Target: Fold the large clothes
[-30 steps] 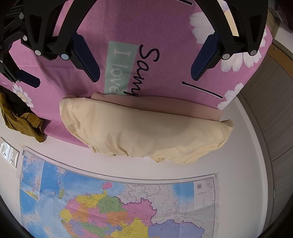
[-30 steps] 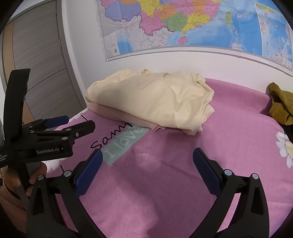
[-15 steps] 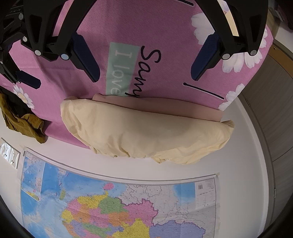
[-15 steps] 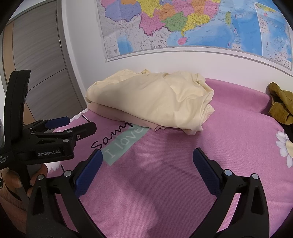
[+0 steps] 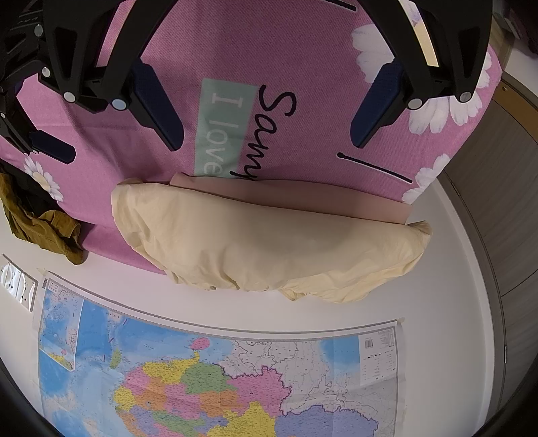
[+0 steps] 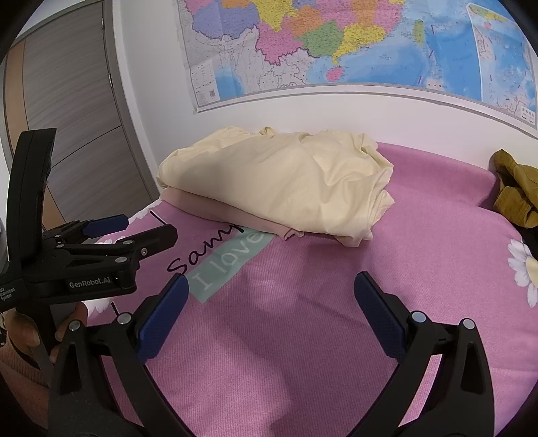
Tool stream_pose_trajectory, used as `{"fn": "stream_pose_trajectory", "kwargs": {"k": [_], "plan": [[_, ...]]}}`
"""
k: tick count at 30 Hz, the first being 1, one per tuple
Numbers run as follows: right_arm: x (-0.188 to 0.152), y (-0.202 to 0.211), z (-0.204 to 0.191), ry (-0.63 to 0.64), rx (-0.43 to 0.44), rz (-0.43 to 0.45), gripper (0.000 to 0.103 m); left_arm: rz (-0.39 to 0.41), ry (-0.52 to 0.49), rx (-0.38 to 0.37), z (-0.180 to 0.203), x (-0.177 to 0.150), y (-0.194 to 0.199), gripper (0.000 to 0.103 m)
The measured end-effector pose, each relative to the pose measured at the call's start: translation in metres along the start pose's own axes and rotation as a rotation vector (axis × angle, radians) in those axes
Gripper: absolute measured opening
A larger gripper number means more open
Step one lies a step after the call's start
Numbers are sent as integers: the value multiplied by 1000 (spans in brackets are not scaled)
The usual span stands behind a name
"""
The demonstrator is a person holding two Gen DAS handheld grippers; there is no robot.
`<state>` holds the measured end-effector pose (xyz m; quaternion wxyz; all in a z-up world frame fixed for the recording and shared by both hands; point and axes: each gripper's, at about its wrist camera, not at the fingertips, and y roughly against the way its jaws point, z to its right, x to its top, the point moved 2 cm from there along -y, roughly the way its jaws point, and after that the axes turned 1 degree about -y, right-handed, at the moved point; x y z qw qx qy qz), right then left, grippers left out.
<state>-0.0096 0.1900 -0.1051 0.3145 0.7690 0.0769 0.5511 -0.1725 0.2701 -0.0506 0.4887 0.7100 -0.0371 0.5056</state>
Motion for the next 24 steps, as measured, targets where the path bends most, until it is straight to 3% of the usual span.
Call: {"fn": "stream_pose_trajectory", "kwargs": {"k": [10,15,18,24], "plan": [[0,0,1,1,7,1,97,-3,-3,-1,0,0,-1,96],[-1,8,9,-22,0,12,97,27,-40,-38,11,1,2,96],[-6,18,19,-41,-32,20,97,-2,-43,-88,23,2,-2,96],[-21,52,53,-124,-127,57,97,-88,-57,-260,64,-1,-17,96]]}}
